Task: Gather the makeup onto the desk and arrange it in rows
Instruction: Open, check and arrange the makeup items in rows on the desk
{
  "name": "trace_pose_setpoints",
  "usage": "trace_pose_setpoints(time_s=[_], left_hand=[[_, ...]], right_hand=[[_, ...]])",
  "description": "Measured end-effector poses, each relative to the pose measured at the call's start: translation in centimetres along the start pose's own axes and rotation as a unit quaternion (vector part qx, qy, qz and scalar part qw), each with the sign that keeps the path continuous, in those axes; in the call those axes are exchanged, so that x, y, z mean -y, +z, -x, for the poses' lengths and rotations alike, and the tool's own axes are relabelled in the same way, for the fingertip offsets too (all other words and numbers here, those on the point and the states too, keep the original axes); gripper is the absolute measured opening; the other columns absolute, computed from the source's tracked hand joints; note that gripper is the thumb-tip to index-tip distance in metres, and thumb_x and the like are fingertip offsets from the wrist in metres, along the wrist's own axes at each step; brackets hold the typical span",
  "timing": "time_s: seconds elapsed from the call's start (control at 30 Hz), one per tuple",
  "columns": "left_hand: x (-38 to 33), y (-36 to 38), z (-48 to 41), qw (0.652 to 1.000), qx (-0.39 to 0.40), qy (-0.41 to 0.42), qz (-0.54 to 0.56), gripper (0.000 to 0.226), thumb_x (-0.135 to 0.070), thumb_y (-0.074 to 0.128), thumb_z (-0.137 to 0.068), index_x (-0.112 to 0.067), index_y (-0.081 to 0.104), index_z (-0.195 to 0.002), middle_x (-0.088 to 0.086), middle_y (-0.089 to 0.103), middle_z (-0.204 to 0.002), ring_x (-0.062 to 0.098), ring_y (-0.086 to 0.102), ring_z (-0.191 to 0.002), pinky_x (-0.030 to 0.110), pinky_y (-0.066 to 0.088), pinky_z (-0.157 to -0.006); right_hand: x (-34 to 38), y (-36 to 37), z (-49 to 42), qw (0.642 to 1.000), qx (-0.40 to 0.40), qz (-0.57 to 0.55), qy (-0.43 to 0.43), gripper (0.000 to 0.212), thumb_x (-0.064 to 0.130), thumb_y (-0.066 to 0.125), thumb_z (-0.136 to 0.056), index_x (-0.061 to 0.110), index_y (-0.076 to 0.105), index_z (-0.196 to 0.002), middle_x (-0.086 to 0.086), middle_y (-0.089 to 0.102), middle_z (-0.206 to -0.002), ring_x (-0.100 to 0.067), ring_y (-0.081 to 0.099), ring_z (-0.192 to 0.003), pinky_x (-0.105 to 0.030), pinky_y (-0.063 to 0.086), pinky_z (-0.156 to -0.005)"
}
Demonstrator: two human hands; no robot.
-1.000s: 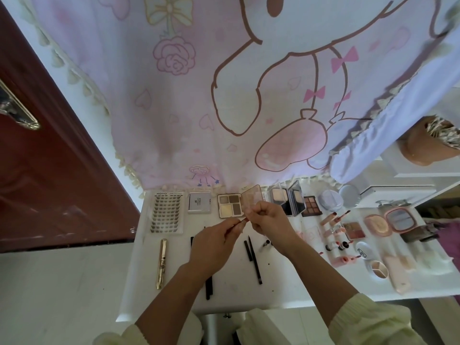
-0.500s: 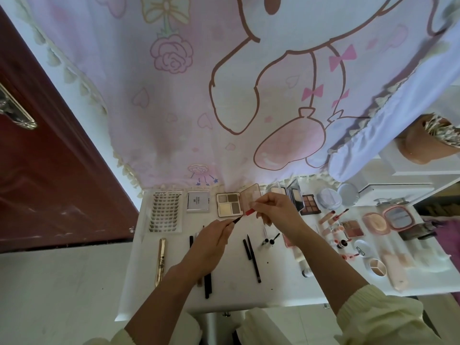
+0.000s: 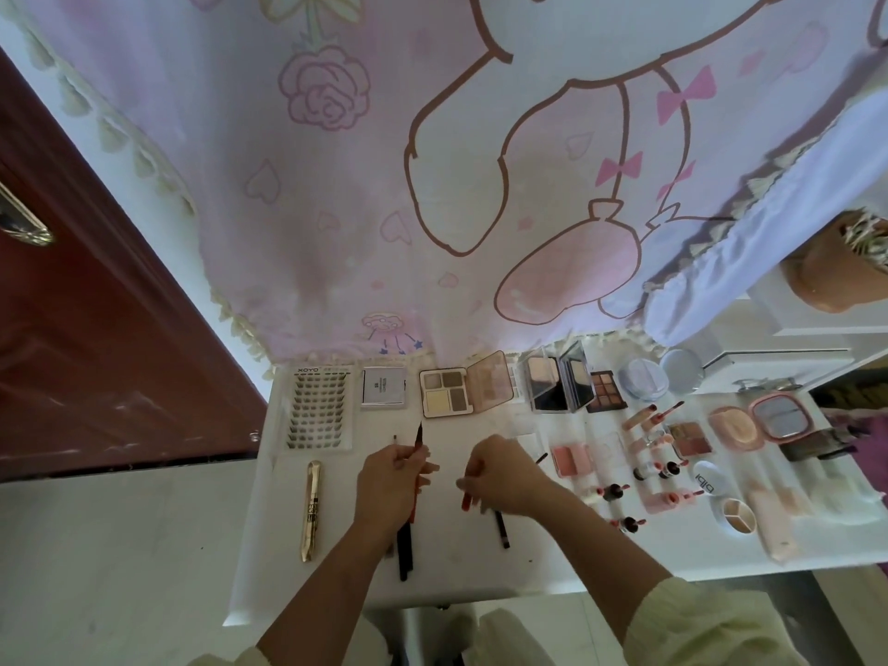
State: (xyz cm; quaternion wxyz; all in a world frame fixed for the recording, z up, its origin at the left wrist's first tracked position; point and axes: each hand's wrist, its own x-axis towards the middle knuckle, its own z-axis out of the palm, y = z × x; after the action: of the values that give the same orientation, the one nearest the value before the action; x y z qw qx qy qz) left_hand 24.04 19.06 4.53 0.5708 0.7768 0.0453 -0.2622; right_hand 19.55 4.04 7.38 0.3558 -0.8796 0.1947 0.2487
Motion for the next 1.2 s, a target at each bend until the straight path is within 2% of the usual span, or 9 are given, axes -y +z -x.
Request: trace_pose_setpoints(time_s=[0.1,0.17,0.33,0.4,0.6,0.8,0.93,1.13,1.2], left_hand=[[0.9,0.2,-0.3,0.999,-0.009,-0.010,-0.040,0.015,-0.024,0.061,-0.093,-0.011,0.068,-0.096,-0.002,0.071,-0.082,0.009,0.068,-0.067,0.007,0.047,-0.056],[1.3,0.4,-0.6,0.997,-0.006,-0.018,-0.076,0.015,-0.025,0.064,-0.091,-0.011,0.069,-0.095,-0.002,0.070,-0.080,0.009,0.069,-0.066,0.008,0.048,-0.059],[1.7,0.9,-1.2,0.980,0.010,-0.014,-0.200,0.020,-0.031,0.064,-0.091,-0.015,0.074,-0.088,0.000,0.073,-0.081,0.009,0.068,-0.072,0.021,0.051,-0.075],[1.8,1.0,-1.3,0.975,0.004,-0.008,-0.221,0.021,-0.031,0.063,-0.091,-0.014,0.074,-0.094,0.001,0.073,-0.087,0.012,0.066,-0.078,0.021,0.050,-0.077],[2.5,1.3,-1.5,0.971,-0.001,-0.013,-0.241,0.025,-0.029,0.065,-0.090,-0.010,0.072,-0.104,0.001,0.072,-0.095,0.008,0.063,-0.076,0.013,0.046,-0.071],[2.8,2.4,-1.6,0.967,0.008,-0.007,-0.255,0.025,-0.030,0.067,-0.088,-0.009,0.072,-0.101,0.001,0.070,-0.096,0.004,0.055,-0.076,0.010,0.037,-0.068],[2.8,3.2,-1.9,0.963,0.021,-0.015,-0.267,0.019,-0.032,0.068,-0.087,-0.013,0.072,-0.084,-0.004,0.064,-0.074,0.001,0.055,-0.063,0.004,0.034,-0.050],[3.0,3.9,-2.7,0.963,0.030,-0.032,-0.264,0.015,-0.026,0.073,-0.084,-0.013,0.071,-0.076,0.001,0.068,-0.072,0.006,0.060,-0.060,0.006,0.040,-0.051],[3.3,3.8,-2.7,0.968,0.022,-0.047,-0.246,0.012,-0.019,0.076,-0.081,-0.012,0.070,-0.073,0.003,0.071,-0.071,0.012,0.067,-0.060,0.019,0.054,-0.057]], right_hand=[[-0.7,2.3,-1.9,0.996,0.006,0.087,0.022,0.021,0.021,0.058,-0.094,0.003,0.065,-0.102,-0.012,0.069,-0.102,-0.023,0.067,-0.090,-0.034,0.056,-0.081],[-0.7,3.2,-2.4,0.992,0.012,0.121,0.019,0.018,0.020,0.052,-0.096,0.005,0.059,-0.102,-0.013,0.064,-0.108,-0.026,0.061,-0.099,-0.033,0.051,-0.081],[-1.2,4.5,-3.1,0.987,0.000,0.158,0.003,0.008,0.016,0.043,-0.098,0.016,0.035,-0.095,-0.013,0.056,-0.099,-0.025,0.052,-0.085,-0.029,0.038,-0.063],[-1.4,4.8,-3.2,0.987,-0.020,0.158,0.002,0.003,0.016,0.040,-0.099,0.013,0.040,-0.100,-0.008,0.052,-0.092,-0.020,0.048,-0.080,-0.027,0.035,-0.057],[-2.1,5.4,-2.4,0.986,-0.070,0.148,-0.021,0.018,0.019,0.042,-0.101,0.010,0.044,-0.116,-0.006,0.056,-0.099,-0.015,0.047,-0.077,-0.025,0.040,-0.067],[-3.2,6.2,-1.3,0.991,-0.092,0.100,-0.008,0.007,0.025,0.044,-0.101,0.019,0.042,-0.098,0.004,0.048,-0.088,-0.012,0.048,-0.075,-0.019,0.039,-0.067],[-3.7,6.4,-1.4,0.993,-0.109,0.047,0.019,0.012,0.026,0.049,-0.099,0.020,0.042,-0.091,0.005,0.047,-0.084,-0.007,0.044,-0.070,-0.012,0.033,-0.058],[-4.5,6.8,-1.5,0.991,-0.132,0.006,0.026,0.016,0.024,0.052,-0.098,0.011,0.060,-0.101,0.001,0.055,-0.088,-0.010,0.049,-0.077,-0.008,0.031,-0.058],[-4.6,6.8,-1.4,0.990,-0.138,-0.010,0.032,0.017,0.024,0.053,-0.098,0.010,0.062,-0.101,-0.002,0.061,-0.092,-0.010,0.051,-0.078,-0.011,0.036,-0.064]])
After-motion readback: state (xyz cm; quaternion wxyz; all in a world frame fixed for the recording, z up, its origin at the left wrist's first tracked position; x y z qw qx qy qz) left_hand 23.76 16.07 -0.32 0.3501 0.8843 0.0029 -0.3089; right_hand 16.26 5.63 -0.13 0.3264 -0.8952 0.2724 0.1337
